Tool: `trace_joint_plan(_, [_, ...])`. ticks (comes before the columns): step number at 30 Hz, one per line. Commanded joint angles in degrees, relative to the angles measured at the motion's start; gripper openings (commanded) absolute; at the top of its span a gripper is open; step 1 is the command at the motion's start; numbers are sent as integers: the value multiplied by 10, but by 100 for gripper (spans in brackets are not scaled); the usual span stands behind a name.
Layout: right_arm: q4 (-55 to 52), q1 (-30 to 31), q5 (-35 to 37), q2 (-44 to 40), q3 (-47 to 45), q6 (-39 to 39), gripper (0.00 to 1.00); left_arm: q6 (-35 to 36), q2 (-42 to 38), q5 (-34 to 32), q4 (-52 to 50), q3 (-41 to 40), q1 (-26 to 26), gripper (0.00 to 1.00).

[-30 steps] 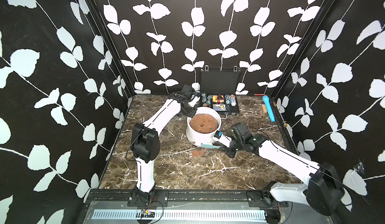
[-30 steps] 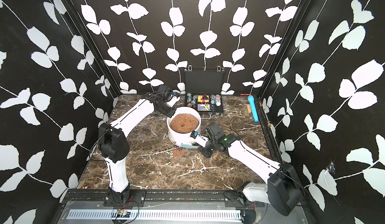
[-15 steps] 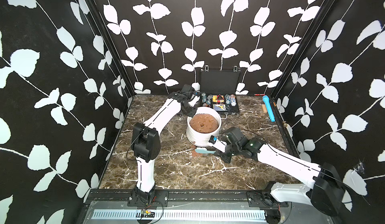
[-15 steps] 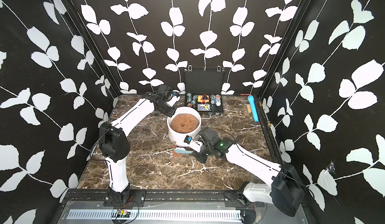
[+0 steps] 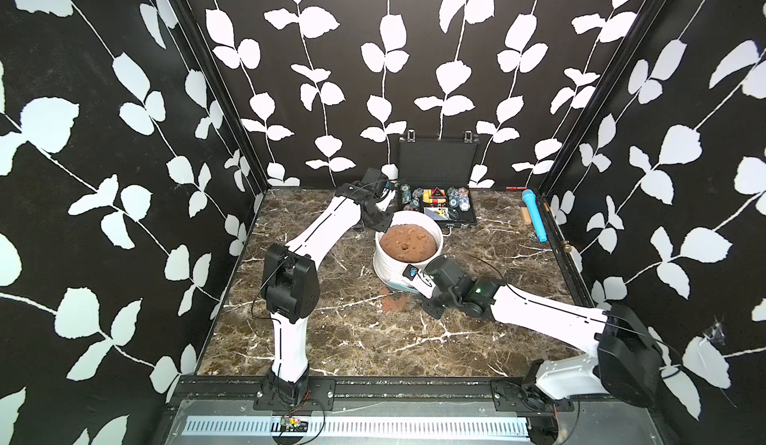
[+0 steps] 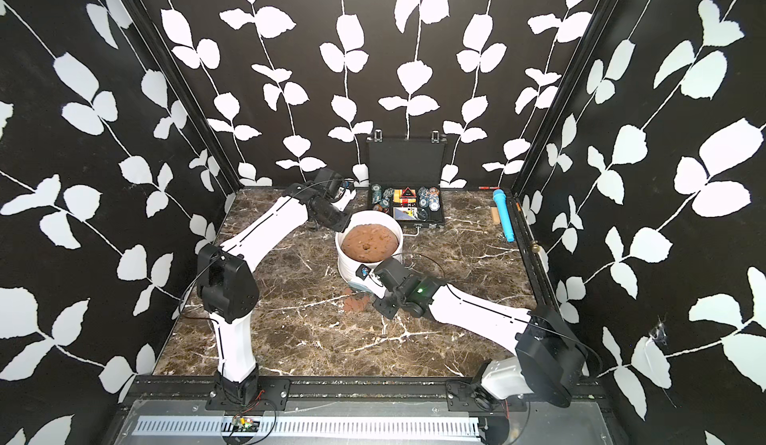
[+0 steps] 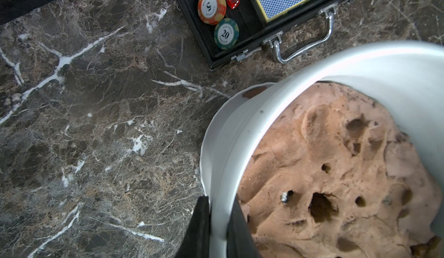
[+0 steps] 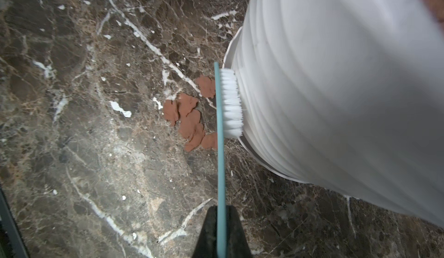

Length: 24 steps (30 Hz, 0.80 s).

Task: Scrub the dried mud off the ceramic pot
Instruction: Rotate the pot on the tray.

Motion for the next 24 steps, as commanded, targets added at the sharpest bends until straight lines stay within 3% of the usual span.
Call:
trace_joint_plan(1, [9,3,44,22,23,10,0,-51,20,39,-1,-37,1,7])
trace_joint_plan(6, [35,6,29,57,45,6,0,-56,18,49,1,-42,1,7])
trace_joint_plan(17, [97,42,-86,86,75,-6,0,-61,20,53,9,-45,1,7])
trace_joint_plan(20, [97,45,-100,81,70,-3,0,-61,23,53,11,-46,1,7])
trace_joint_plan(24, [45,44,-64,46,51,-2,0,-58,24,49,11,-47,1,7])
